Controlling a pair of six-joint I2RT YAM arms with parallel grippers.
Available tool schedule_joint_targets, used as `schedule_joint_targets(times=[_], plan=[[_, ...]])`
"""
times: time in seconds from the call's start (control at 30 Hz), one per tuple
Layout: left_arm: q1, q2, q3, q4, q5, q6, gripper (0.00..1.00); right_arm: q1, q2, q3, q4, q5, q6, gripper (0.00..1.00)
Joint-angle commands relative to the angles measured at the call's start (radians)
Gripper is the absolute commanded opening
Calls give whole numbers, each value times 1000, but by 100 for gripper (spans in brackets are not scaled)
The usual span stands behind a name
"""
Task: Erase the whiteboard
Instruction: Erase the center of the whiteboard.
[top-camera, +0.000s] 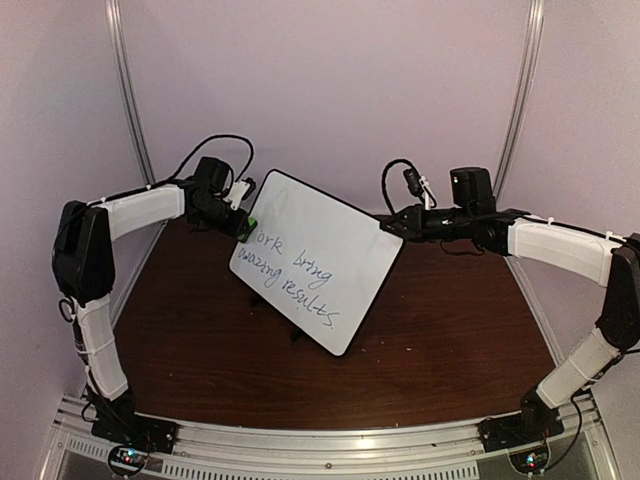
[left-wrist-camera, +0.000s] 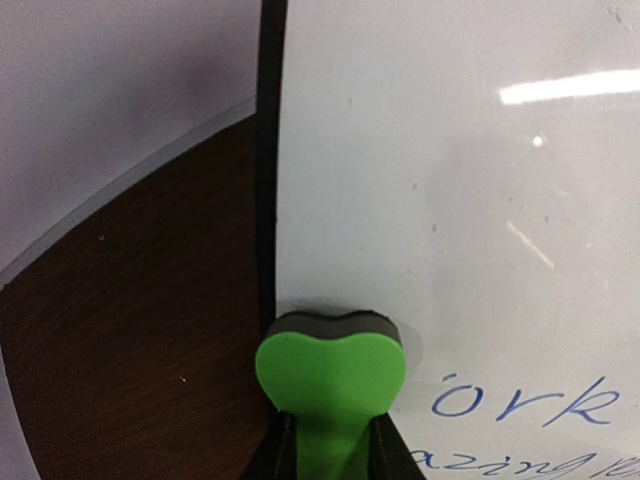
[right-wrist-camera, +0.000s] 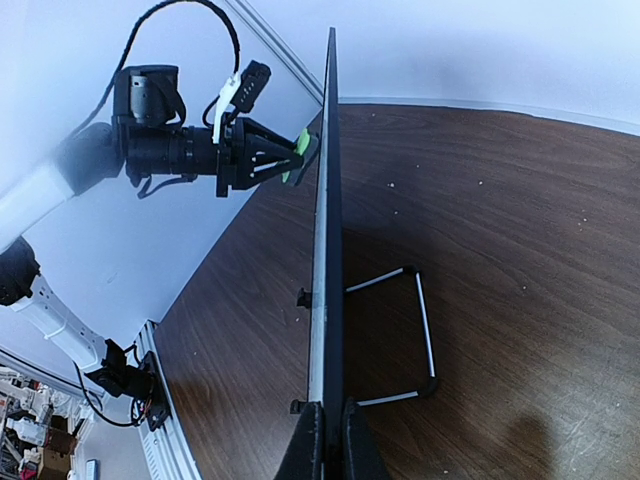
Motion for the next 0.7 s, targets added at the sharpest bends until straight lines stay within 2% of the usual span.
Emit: schedule_joint_targets(times=[0.0, 0.1, 0.3, 0.4, 0.53, 0.67], plan=[[-18, 58, 100, 2, 37, 7, 9, 20, -48, 17, 48, -75, -63, 0], [-22, 54, 68, -15, 15, -2, 9, 21, -46, 17, 46, -74, -65, 0], [-22, -26, -156, 15, -25, -20, 8, 21, -45, 18, 48, -76, -65, 0], [-22, -43, -207, 26, -34, -20, 8, 22, -44, 17, 50, -76, -64, 0], [-22, -19, -145, 26, -24, -14, 8, 23, -40, 17, 50, -77, -65, 0], [-22, 25, -11, 12, 27, 3, 9, 25, -42, 19, 46, -74, -70, 0]])
